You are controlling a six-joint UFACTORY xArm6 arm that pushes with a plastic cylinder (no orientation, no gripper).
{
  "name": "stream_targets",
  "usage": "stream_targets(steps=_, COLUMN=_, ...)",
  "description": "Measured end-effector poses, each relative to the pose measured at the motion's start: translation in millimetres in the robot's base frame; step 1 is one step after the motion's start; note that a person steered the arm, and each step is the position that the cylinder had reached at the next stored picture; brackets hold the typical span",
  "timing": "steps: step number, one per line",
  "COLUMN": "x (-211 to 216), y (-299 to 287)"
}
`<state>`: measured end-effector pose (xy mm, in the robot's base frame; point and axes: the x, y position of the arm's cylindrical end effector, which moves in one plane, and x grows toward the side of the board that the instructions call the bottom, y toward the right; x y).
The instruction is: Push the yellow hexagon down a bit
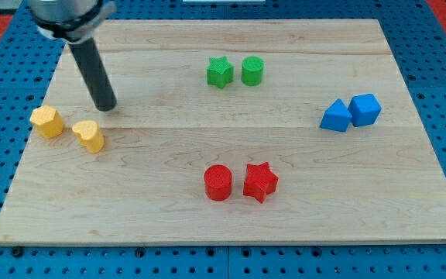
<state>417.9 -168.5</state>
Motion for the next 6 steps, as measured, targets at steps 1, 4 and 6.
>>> stream_targets(steps=1, x=52, y=-20)
stream_targets(steps=4, x=-2, y=-5)
stream_targets(steps=6, x=-27, y=-93)
